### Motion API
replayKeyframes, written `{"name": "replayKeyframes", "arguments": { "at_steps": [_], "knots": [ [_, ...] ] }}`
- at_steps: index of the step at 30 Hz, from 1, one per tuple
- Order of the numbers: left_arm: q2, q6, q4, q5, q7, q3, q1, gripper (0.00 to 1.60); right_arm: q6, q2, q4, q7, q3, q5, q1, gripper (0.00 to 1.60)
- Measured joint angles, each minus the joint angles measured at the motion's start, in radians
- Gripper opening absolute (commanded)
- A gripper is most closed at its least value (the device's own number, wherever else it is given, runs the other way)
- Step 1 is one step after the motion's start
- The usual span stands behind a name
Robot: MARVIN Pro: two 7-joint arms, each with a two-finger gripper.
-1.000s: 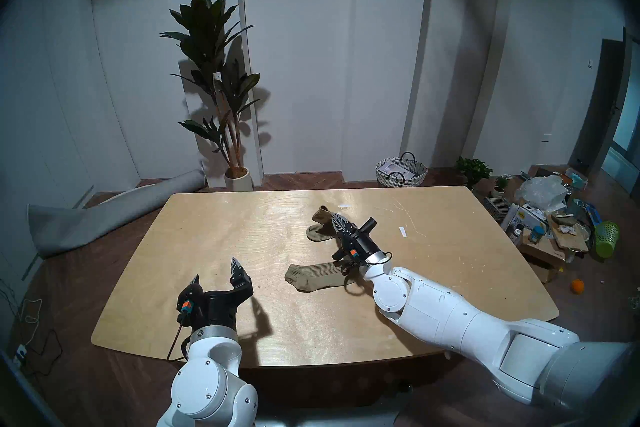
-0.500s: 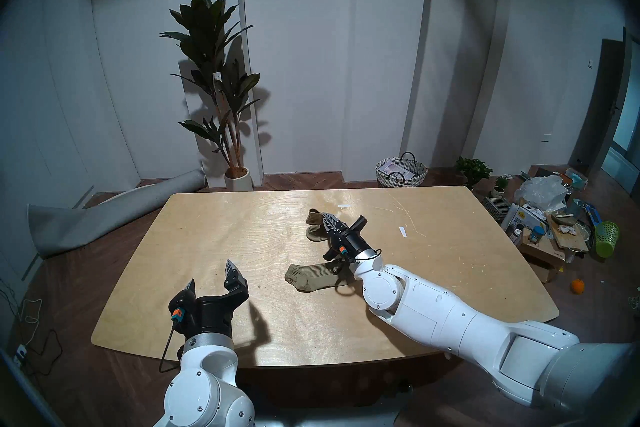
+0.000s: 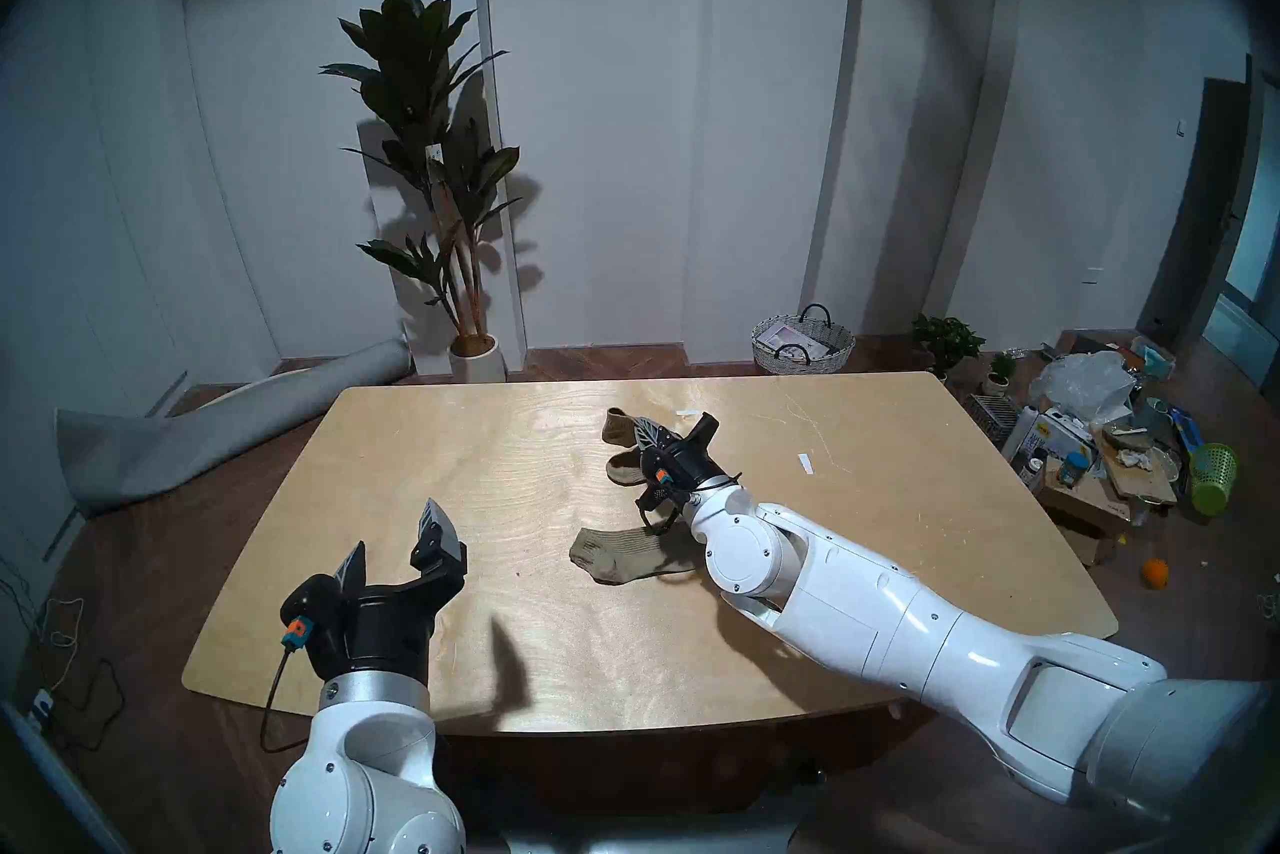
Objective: Fold socks in half once and place them neatly on the table
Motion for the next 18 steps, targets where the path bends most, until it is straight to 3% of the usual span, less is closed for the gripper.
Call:
{"name": "replayKeyframes", "arguments": {
  "at_steps": [4,5,6,9,10,12,13,14,15,16,17,18],
  "knots": [
    [0.013,-0.018,-0.014,-0.042,-0.029,-0.025,0.035,1.6,0.086,0.012,-0.033,0.031,-0.013,-0.014,-0.002,0.12],
    [0.016,-0.022,-0.016,-0.049,-0.035,-0.029,0.042,1.6,0.103,0.014,-0.041,0.036,-0.015,-0.016,-0.003,0.3],
    [0.018,-0.024,-0.017,-0.054,-0.038,-0.032,0.046,1.6,0.115,0.016,-0.046,0.04,-0.016,-0.018,-0.003,0.37],
    [0.024,-0.037,-0.022,-0.076,-0.055,-0.046,0.065,1.6,0.177,0.021,-0.072,0.057,-0.019,-0.024,-0.004,1.52],
    [0.027,-0.042,-0.023,-0.083,-0.061,-0.05,0.072,1.6,0.203,0.023,-0.08,0.063,-0.019,-0.027,-0.004,1.6],
    [0.029,-0.047,-0.023,-0.09,-0.068,-0.054,0.079,1.6,0.232,0.025,-0.091,0.069,-0.021,-0.029,-0.004,1.6],
    [0.031,-0.052,-0.023,-0.097,-0.073,-0.058,0.085,1.6,0.257,0.026,-0.1,0.073,-0.022,-0.03,-0.005,1.57],
    [0.031,-0.055,-0.023,-0.1,-0.076,-0.059,0.088,1.6,0.27,0.026,-0.105,0.075,-0.022,-0.03,-0.007,1.4],
    [0.032,-0.057,-0.023,-0.102,-0.078,-0.06,0.091,1.6,0.278,0.026,-0.108,0.075,-0.021,-0.03,-0.008,1.35],
    [0.032,-0.06,-0.023,-0.105,-0.08,-0.061,0.093,1.6,0.284,0.025,-0.11,0.075,-0.021,-0.03,-0.009,1.39],
    [0.033,-0.062,-0.023,-0.107,-0.081,-0.062,0.096,1.6,0.29,0.024,-0.112,0.075,-0.02,-0.03,-0.012,1.6],
    [0.033,-0.065,-0.023,-0.108,-0.083,-0.063,0.098,1.6,0.294,0.022,-0.115,0.071,-0.018,-0.029,-0.015,1.6]
  ]
}}
